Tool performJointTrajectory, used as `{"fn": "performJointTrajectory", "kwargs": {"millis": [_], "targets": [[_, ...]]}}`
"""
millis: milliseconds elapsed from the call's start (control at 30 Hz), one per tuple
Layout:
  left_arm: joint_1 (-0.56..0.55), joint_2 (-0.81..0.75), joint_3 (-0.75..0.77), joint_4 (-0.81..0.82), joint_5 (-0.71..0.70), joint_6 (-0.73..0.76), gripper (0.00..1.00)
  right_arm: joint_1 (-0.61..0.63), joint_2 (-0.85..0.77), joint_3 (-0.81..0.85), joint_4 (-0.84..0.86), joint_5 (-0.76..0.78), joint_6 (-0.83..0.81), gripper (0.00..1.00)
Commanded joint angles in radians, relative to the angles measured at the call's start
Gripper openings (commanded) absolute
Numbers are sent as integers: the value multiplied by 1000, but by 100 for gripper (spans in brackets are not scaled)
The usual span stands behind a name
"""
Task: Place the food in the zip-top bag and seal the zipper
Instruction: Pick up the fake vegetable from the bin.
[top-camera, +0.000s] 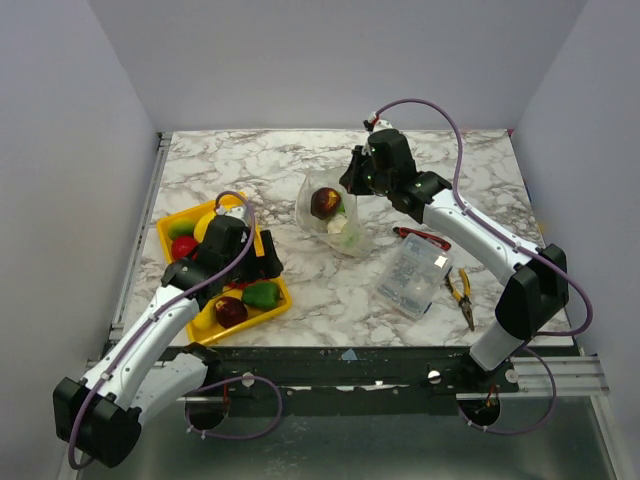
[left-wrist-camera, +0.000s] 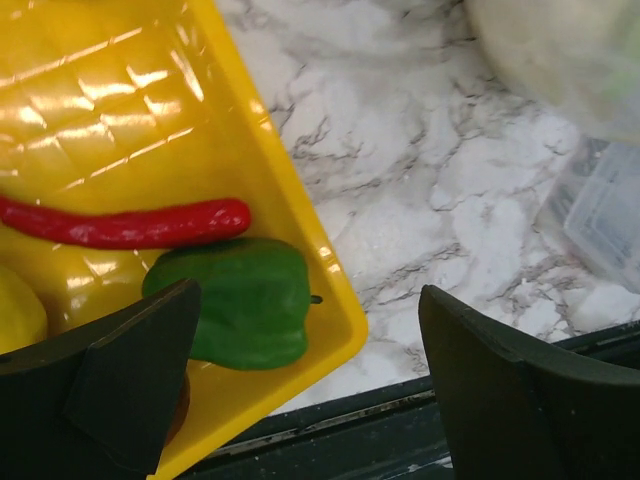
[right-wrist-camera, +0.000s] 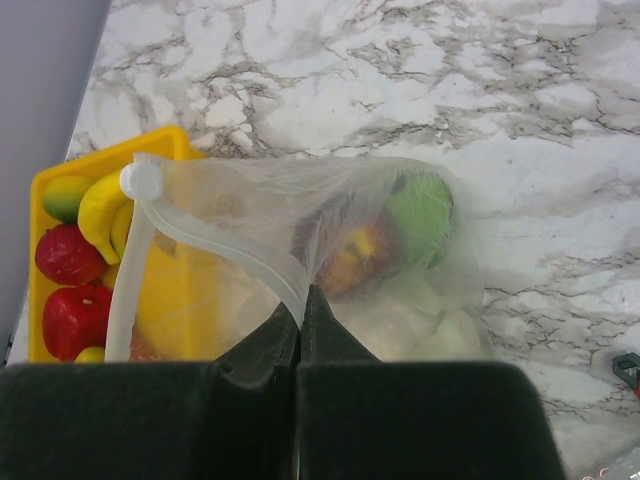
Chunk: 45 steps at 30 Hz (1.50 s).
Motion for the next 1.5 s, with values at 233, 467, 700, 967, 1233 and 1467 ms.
{"fn": "performJointTrajectory", "kwargs": {"millis": [233,467,700,967,1233,1467], "targets": [[-57,79,-91,-93,-186,-86,97,-4,24,13,13,-43,5,0],[-124,256,-66,-129,-275,-82,99,-3,22,14,13,-43,8,1],[-144,300,-84,-100,-291,-93,98,-4,23,12,12,-43,12,1],[-144,226,-56,-132,-305,-97,74,-4,22,13,9,-43,9,1],[-143,86,14,-176,-358,-102,65,-4,21,20,4,-43,7,0],[-142,-116,88,-56,-245,-48,64,-3,23,23,2,-43,5,1]]}}
